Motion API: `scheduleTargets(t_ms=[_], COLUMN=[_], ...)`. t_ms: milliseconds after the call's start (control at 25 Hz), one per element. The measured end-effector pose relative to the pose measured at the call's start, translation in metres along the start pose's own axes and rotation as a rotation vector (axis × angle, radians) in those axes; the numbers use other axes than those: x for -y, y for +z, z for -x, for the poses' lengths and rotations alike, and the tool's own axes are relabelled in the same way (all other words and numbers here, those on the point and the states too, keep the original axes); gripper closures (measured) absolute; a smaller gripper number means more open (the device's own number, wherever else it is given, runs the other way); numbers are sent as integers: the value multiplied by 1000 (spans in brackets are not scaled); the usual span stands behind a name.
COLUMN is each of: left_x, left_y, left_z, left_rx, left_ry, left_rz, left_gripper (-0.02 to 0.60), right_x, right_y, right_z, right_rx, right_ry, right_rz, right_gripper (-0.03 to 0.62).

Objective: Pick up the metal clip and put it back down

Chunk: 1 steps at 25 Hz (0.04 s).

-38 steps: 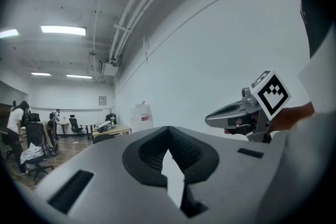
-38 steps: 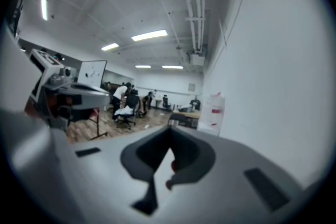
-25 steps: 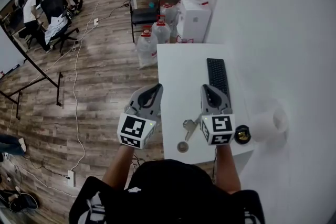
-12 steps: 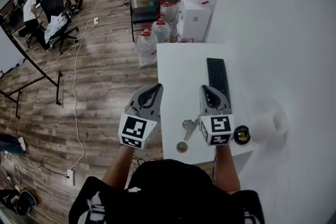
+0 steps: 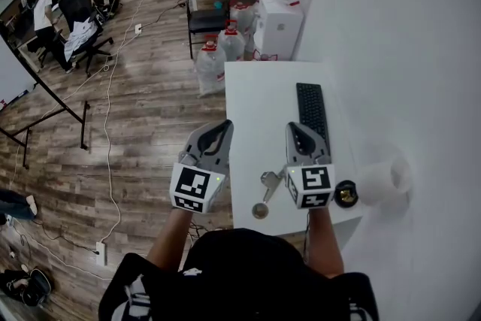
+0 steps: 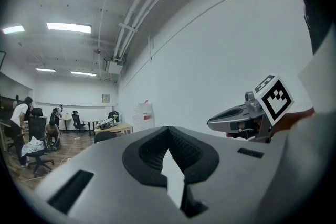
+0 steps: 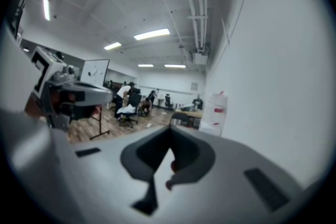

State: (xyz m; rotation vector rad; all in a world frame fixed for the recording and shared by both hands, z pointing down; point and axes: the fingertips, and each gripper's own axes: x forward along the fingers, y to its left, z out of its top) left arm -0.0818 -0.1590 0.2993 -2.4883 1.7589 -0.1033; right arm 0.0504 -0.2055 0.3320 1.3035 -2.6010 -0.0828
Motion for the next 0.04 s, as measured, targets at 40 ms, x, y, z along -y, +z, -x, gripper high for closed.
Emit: scheduleTargets(t_ms=[40], left_x=[0], left_y=[-1], left_z=[0], left_rx=[0], left_ry=[0], left_rz=[0], left_gripper=[557], right_x=[0], right_y=[0], right_z=[0], right_rx=[1], right_ry=[1], right_rz=[0], right_gripper=[560])
